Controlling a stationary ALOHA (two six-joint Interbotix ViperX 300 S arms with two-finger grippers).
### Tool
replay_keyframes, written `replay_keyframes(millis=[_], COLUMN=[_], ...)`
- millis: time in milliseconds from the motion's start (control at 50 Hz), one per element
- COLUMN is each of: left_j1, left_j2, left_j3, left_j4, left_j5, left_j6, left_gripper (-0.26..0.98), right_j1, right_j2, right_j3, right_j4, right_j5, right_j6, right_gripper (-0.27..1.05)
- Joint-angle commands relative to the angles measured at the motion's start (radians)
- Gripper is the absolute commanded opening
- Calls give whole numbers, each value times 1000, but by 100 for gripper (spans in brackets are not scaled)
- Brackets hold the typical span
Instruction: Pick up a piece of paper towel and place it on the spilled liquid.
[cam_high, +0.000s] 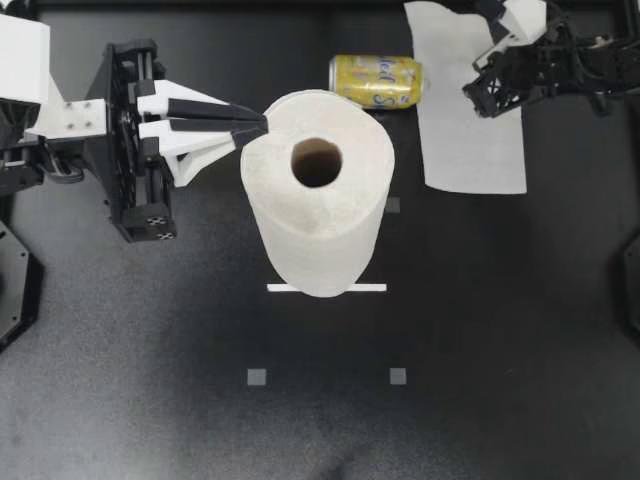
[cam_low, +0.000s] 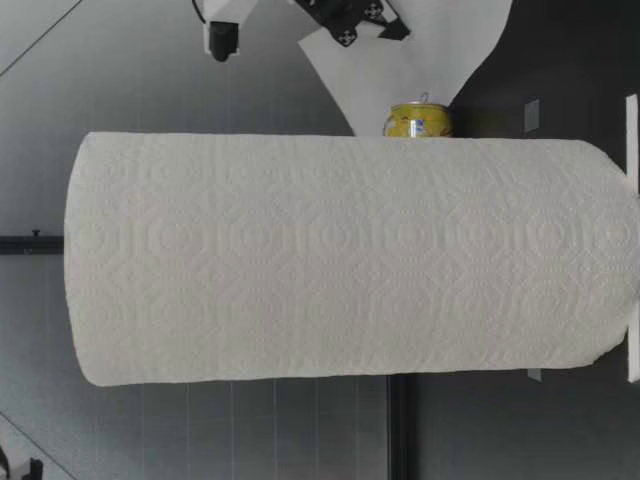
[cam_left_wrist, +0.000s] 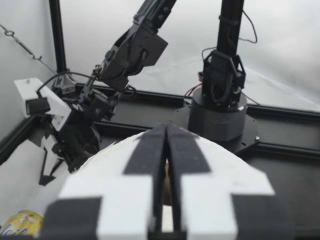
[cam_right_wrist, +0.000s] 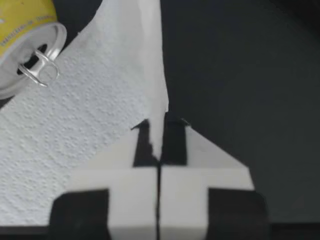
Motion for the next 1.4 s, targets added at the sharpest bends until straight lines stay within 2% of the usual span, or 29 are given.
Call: replay_keyframes(millis=[0,120,260,340,600,900,1140,1380], left_j1=[-2,0,-2,-2,0,0,0,-2], left_j2=[-12,-12,-12,-12,-14,-20,-31,-57], left_j3=[-12,-11,-11,-9,-9,-8,-3,20], left_j4=[0,0,-2,0,0,0,0,3], left_j5=[-3,-3,-3,-3,-3,-6,-6,-3], left_j6=[2,3,3,3,5,5,5,6], left_gripper=[9,9,9,9,9,9,9,9], right_j1=[-8,-8,-6,0,80,193,272,462], right_j2=[-5,0,-3,0,20,-32,-164,-328], right_j3=[-21,-25,-38,-48,-81,-114,-114,-106], right_j4=[2,9,11,12,6,26,202,368], right_j5=[-2,0,25,64,278,598,692,856], right_j6=[2,2,2,2,-28,-149,-319,-448], right_gripper=[6,26,58,70,69,69,69,69])
